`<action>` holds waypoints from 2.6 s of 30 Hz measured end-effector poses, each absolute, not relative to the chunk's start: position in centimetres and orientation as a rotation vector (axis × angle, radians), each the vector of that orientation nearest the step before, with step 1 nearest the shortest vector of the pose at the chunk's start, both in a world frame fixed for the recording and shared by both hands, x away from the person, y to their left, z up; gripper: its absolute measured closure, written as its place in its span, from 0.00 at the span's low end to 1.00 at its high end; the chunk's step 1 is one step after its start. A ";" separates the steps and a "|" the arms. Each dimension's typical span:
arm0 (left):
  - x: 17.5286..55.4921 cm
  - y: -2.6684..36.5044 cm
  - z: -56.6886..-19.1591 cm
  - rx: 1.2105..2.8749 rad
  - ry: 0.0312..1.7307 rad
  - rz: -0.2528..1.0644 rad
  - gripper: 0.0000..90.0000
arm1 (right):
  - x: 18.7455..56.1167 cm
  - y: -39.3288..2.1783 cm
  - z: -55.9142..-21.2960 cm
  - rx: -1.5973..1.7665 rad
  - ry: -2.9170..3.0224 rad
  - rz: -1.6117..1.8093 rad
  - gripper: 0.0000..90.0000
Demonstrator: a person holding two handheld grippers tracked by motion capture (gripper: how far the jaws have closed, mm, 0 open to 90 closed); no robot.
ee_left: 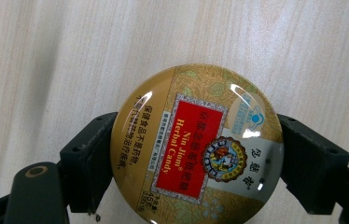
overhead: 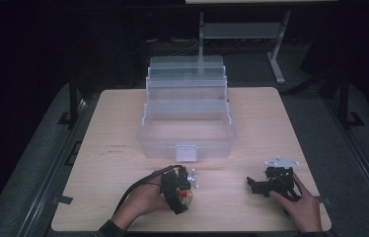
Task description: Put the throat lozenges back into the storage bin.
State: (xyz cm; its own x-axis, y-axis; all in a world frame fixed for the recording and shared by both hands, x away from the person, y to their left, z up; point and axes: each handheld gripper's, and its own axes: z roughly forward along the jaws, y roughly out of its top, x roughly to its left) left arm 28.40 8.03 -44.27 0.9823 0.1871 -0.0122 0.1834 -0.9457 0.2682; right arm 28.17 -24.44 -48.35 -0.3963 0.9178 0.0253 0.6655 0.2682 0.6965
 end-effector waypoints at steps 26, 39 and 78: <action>28.1 8.6 -42.4 2.835 0.279 0.007 0.22 | 28.2 -24.4 -48.4 1.436 2.161 0.898 0.00; 28.2 9.3 -40.8 2.814 0.290 0.024 0.22 | 28.2 -24.5 -48.4 1.435 2.161 0.898 0.00; 30.3 9.9 -36.4 2.786 0.322 0.034 0.22 | 28.2 -24.4 -48.3 1.438 2.161 0.898 0.00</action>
